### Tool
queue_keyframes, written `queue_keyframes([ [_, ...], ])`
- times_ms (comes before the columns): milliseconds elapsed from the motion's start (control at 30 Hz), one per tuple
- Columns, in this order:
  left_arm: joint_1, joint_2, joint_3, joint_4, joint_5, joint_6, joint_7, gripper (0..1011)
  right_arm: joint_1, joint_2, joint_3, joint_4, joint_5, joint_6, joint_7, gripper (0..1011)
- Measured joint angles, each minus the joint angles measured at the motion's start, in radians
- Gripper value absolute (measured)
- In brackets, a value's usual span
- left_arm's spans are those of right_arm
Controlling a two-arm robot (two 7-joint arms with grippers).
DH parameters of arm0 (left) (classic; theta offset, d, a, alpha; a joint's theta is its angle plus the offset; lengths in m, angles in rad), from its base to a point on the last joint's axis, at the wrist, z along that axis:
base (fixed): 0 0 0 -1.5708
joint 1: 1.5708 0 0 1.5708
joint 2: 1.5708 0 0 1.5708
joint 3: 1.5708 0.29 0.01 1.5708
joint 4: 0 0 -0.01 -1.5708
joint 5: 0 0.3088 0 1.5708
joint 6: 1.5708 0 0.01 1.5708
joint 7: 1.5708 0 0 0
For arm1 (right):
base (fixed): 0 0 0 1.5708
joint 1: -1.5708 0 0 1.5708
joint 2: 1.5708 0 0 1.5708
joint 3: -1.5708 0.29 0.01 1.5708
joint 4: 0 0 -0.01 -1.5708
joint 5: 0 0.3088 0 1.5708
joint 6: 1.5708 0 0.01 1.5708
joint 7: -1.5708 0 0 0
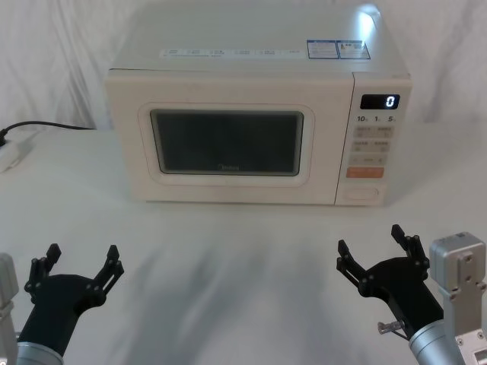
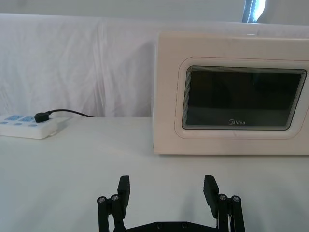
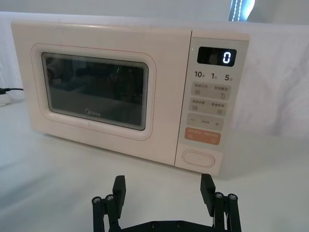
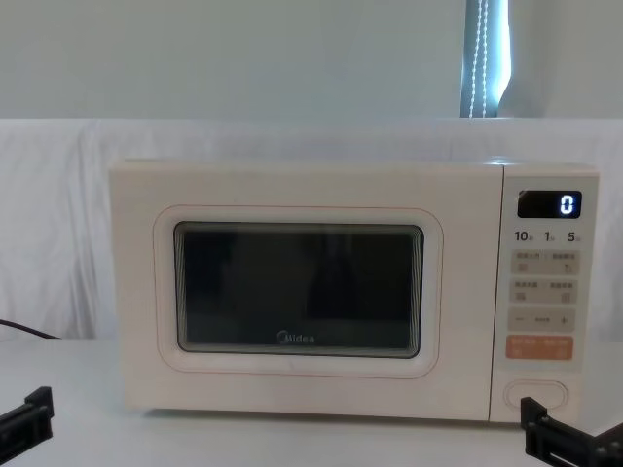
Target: Press the button to open the microwave door with one hand; close the microwave door with the other hand.
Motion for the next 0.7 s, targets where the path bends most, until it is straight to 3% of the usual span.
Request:
queue_keyframes([
  [700, 0.0, 0.0, 0.0, 0.0, 0.0, 0.0, 0.0, 1001, 0.0, 0.0, 0.0, 0.0, 0.0, 0.001, 0.0, 1002],
])
